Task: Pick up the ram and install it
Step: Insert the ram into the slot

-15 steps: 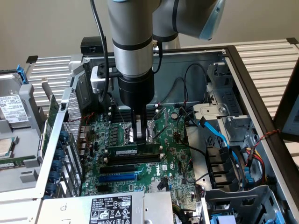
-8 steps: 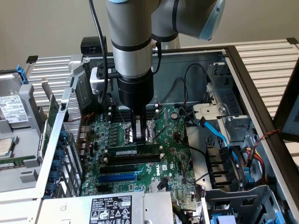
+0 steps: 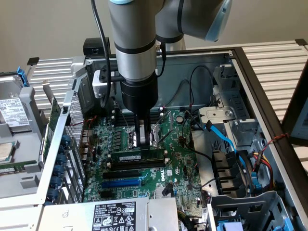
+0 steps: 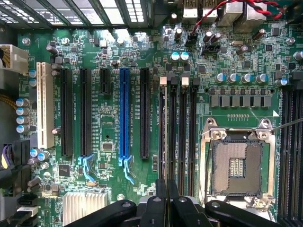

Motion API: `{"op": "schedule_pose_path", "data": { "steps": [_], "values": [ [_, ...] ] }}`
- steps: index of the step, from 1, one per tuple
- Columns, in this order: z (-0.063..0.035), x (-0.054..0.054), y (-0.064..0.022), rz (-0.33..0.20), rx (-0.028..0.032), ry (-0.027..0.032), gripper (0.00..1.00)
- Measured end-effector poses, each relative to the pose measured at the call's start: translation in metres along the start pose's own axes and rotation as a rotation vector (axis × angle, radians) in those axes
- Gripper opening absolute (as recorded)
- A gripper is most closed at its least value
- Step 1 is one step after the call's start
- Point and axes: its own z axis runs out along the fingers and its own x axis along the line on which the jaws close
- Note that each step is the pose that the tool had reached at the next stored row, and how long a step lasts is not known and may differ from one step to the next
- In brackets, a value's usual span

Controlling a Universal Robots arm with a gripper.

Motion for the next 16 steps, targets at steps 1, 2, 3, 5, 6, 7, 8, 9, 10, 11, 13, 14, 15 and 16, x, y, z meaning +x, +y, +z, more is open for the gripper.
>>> {"op": "schedule_pose_path", "data": {
  "steps": [1,2,3,5,6,7,8,9,10,11,13,14,15,16],
  "values": [
    [0.0002,0.0000,0.0000,0.000,0.0001,0.0001,0.12],
    [0.0004,0.0000,0.0001,0.000,0.0000,0.0004,0.12],
    [0.0005,0.0000,0.0001,0.000,-0.0001,0.0007,0.12],
    [0.0008,0.0000,0.0002,0.000,0.0000,0.0012,0.12],
    [0.0009,0.0000,0.0003,0.000,0.0000,0.0015,0.12],
    [0.0010,0.0000,0.0004,0.000,0.0000,0.0017,0.12],
    [0.0012,0.0000,0.0004,0.000,0.0001,0.0020,0.12],
    [0.0014,0.0000,0.0005,0.000,0.0001,0.0023,0.12],
    [0.0015,0.0000,0.0005,0.000,0.0001,0.0028,0.12],
    [0.0017,0.0000,0.0006,0.000,0.0001,0.0032,0.12],
    [0.0019,0.0000,0.0006,0.000,0.0000,0.0037,0.12],
    [0.0020,0.0000,0.0007,0.000,0.0000,0.0039,0.12],
    [0.0022,-0.0001,0.0007,0.000,0.0001,0.0039,0.12],
    [0.0022,-0.0001,0.0008,0.000,0.0001,0.0039,0.12]
  ]
}}
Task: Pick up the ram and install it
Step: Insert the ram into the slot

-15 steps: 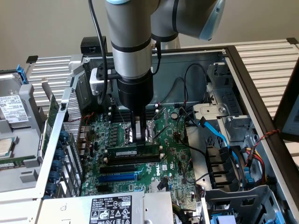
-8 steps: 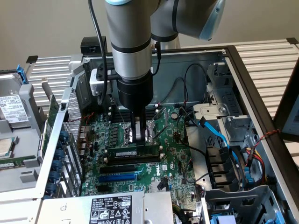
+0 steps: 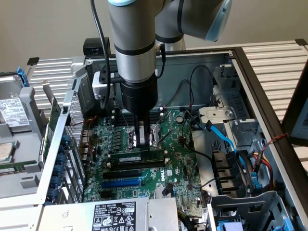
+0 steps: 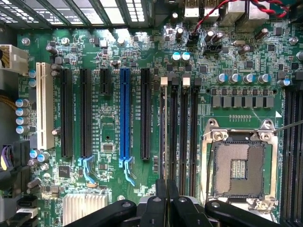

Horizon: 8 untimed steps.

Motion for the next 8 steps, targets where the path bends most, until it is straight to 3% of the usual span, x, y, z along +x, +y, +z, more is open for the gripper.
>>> {"op": "schedule_pose_path", "data": {
  "steps": [8],
  "values": [
    [0.0000,0.0002,0.0005,0.002,0.0000,0.0009,0.12]
  ]
}}
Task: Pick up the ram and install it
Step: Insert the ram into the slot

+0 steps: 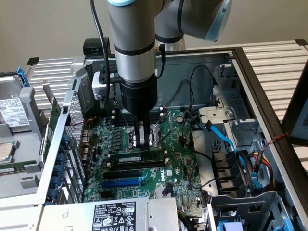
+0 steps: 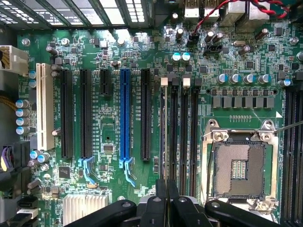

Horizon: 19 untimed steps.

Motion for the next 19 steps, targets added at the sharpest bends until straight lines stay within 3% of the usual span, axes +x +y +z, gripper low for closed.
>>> {"op": "schedule_pose_path", "data": {
  "steps": [19],
  "values": [
    [-0.0011,0.0014,-0.0002,0.000,0.0015,0.0001,0.12]
  ]
}}
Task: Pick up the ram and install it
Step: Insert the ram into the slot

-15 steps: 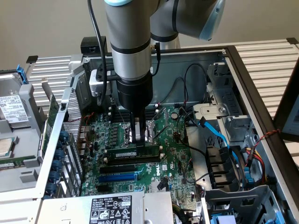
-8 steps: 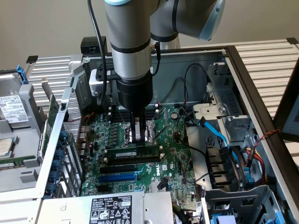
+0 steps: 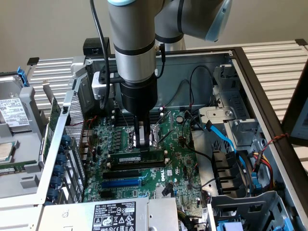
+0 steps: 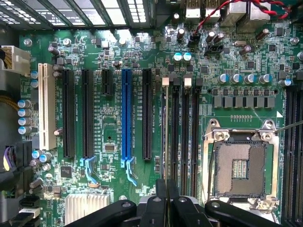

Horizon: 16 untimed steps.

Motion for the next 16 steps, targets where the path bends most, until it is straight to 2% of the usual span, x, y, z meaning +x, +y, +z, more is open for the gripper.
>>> {"op": "schedule_pose_path", "data": {
  "steps": [16],
  "values": [
    [0.0013,0.0000,0.0018,0.000,0.0085,-0.0004,0.12]
  ]
}}
